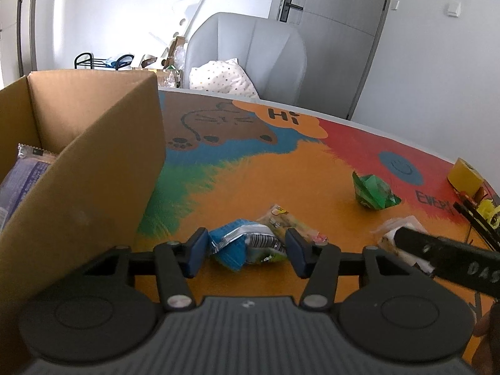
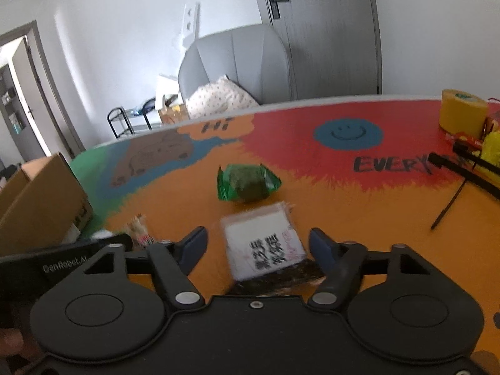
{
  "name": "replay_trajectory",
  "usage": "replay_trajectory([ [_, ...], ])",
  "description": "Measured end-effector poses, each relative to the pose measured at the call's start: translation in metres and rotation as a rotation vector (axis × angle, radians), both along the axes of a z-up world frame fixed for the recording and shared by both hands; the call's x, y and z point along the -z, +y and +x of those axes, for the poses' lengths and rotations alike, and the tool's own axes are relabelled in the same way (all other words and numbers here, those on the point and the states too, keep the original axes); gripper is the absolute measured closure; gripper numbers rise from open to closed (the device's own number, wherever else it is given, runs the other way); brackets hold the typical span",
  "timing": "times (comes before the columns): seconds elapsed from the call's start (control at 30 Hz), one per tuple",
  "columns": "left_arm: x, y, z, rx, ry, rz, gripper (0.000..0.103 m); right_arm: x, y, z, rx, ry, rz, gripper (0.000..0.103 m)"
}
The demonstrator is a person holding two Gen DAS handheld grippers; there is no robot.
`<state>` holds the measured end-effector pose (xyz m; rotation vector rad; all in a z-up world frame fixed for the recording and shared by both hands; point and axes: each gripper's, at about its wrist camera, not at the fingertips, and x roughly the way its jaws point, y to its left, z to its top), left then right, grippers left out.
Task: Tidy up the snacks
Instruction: 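Grasp the blue wrapped candy with the left tool while the right tool grasps the white sesame pack, then carry both packs over the box and open both tools to drop them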
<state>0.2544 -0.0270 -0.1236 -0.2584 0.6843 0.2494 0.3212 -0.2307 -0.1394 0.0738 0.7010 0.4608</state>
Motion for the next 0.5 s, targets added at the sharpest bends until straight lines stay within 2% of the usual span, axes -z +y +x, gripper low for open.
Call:
replay_trajectory([
  [0.03, 0.001, 0.0, 0.0, 0.0, 0.003, 0.003, 0.054, 0.002, 0.0, -0.001, -0.004, 0.012, 0.002, 0.05],
  [0.13, 0.001, 0.0, -0.002, 0.002, -0.001, 0.01, 0.059, 0.001, 0.001, -0.006, -0.011, 0.007, -0.007, 0.055],
  [0.27, -0.001, 0.001, -0.004, 0.013, -0.002, -0.002, 0.066, -0.001, 0.002, -0.011, -0.01, 0.017, -0.001, 0.056],
  [0.5, -0.011, 0.002, -0.014, 0.036, -0.032, -0.007, 0.068, -0.011, 0.0, -0.025, -0.001, 0.005, 0.007, 0.057],
])
